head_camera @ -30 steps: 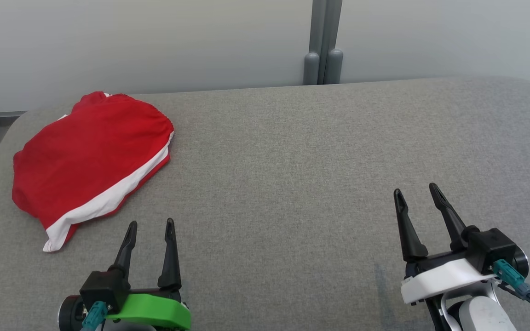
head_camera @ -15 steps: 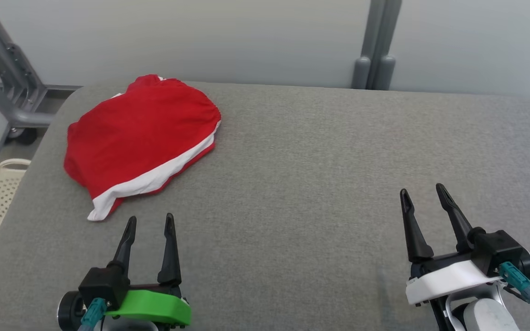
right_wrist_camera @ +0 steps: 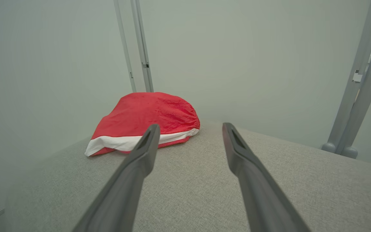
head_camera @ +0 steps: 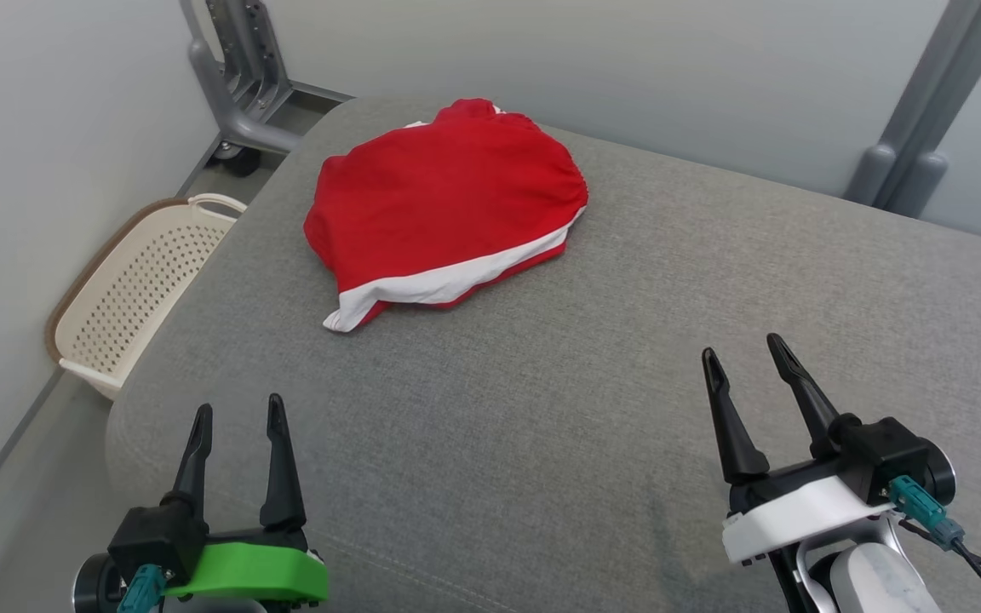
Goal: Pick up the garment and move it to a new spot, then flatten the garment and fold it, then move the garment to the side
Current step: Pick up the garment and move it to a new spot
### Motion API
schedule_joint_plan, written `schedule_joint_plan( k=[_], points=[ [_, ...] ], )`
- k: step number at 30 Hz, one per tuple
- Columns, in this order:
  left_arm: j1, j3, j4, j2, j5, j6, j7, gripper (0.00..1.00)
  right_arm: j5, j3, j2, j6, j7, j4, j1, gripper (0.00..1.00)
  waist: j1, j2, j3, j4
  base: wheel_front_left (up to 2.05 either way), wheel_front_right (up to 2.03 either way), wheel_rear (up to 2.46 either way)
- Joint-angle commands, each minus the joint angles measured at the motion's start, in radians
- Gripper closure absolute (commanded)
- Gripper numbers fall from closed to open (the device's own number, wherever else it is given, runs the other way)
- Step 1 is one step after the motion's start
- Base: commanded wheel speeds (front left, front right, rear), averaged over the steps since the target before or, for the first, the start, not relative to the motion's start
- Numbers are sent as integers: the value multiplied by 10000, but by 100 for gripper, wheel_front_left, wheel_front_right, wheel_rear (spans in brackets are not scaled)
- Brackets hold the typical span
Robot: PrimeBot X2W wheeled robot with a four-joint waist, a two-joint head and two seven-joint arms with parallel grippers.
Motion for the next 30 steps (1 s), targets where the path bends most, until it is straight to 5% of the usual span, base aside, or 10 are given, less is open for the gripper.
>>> schedule_joint_plan(
  k=[1, 11, 15, 23, 30],
  points=[
    [126, 25, -70, 24, -30, 34, 5, 0, -40, 7, -63, -1, -33, 69, -57, 0, 0, 0, 237, 481, 0, 0, 0],
    [276, -97, -165, 25, 32, 124, 5, 0, -71, -74, -58, -1, -33, 44, 29, 0, 0, 0, 234, 467, 0, 0, 0],
    [-215, 142, -42, 96, 277, -164, 5, 0, -77, -346, -58, -1, -33, -143, 253, 0, 0, 0, 236, 441, 0, 0, 0],
    [-2863, 556, 702, 896, 798, -921, 25, 0, -539, -664, -62, -1, -33, -511, 125, 0, 0, 0, 1127, -105, 0, 0, 0],
    [-6016, 231, 2375, 1724, 735, -1514, 1254, 0, -1094, -689, -59, -1, -33, -646, -444, 0, 0, 0, 2328, -969, 0, 0, 0]
  ],
)
